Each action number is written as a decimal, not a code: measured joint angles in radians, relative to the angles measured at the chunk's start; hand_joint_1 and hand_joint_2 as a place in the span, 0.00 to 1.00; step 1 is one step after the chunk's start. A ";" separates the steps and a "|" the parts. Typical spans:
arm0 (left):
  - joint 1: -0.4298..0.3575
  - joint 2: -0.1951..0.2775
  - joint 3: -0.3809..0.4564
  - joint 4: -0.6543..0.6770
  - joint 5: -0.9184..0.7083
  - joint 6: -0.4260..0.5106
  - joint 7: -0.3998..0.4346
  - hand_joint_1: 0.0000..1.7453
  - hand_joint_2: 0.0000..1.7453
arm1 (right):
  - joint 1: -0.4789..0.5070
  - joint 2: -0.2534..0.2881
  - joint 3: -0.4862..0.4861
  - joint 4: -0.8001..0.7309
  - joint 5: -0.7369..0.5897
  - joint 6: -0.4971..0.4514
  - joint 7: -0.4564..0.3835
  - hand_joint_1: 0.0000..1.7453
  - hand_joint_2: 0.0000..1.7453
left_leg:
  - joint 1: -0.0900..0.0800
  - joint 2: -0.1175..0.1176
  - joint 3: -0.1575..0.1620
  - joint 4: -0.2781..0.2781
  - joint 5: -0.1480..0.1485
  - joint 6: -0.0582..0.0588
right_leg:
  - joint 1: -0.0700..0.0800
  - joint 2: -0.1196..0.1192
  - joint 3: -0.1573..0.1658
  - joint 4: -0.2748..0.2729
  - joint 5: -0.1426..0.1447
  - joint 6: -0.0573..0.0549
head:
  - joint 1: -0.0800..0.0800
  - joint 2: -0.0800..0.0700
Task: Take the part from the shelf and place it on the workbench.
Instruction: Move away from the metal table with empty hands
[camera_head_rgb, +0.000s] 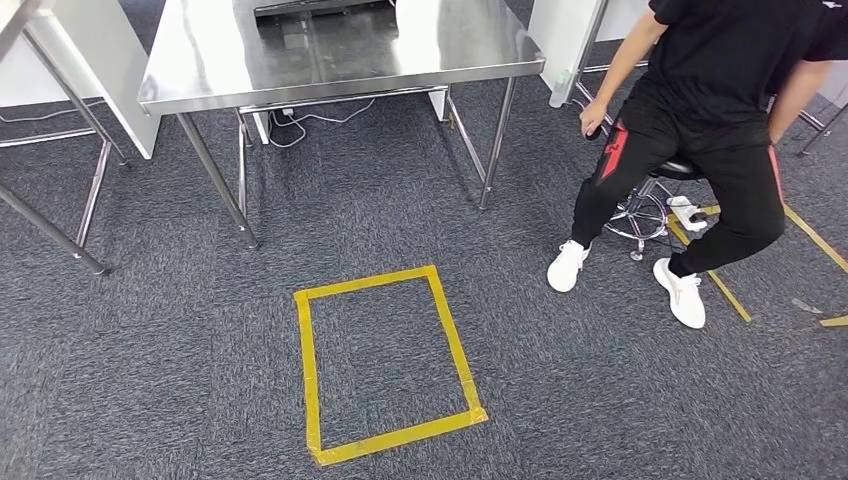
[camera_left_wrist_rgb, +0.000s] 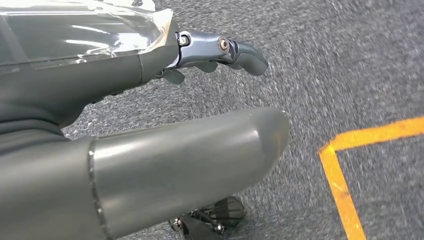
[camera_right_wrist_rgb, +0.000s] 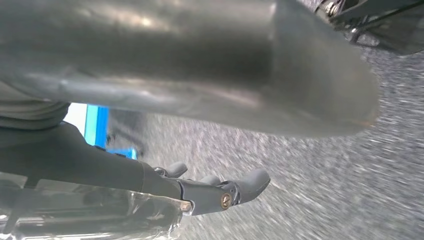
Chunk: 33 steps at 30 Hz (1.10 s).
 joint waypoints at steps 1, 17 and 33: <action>0.000 -0.001 0.000 0.000 -0.001 0.000 0.000 0.00 0.00 | 0.000 0.000 0.000 0.000 0.001 0.000 0.001 0.00 0.00 | 0.000 0.009 -0.002 0.001 0.002 -0.003 | -0.002 -0.010 0.050 -0.072 0.020 0.009 | 0.000 0.000; 0.008 0.001 -0.001 -0.001 -0.003 0.012 -0.009 0.00 0.00 | 0.001 0.009 0.000 0.001 0.015 0.007 0.012 0.00 0.00 | 0.004 -0.086 -0.050 0.148 -0.049 -0.036 | 0.004 0.070 0.116 -0.244 0.089 -0.060 | -0.005 0.000; 0.012 0.000 -0.001 -0.001 -0.011 0.016 0.007 0.00 0.00 | 0.000 0.022 0.001 0.004 0.016 0.003 0.047 0.00 0.00 | -0.001 0.036 -0.005 0.003 0.013 -0.008 | -0.006 -0.035 0.090 -0.179 0.052 0.010 | 0.007 0.000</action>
